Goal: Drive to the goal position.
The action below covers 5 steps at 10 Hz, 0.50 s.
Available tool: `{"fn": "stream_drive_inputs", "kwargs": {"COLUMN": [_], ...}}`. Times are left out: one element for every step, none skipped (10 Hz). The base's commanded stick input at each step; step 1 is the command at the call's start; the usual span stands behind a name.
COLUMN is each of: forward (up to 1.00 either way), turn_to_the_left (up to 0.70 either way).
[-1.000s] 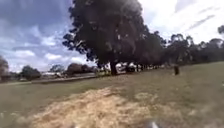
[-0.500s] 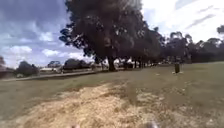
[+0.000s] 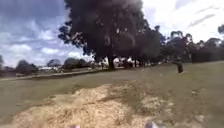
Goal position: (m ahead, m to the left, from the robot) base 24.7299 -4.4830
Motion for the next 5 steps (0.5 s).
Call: {"fn": "stream_drive_inputs", "kwargs": {"forward": [0.70,0.70,0.70,0.70,0.70], "turn_to_the_left": [0.00,0.00,0.00,0.00,0.00]}}
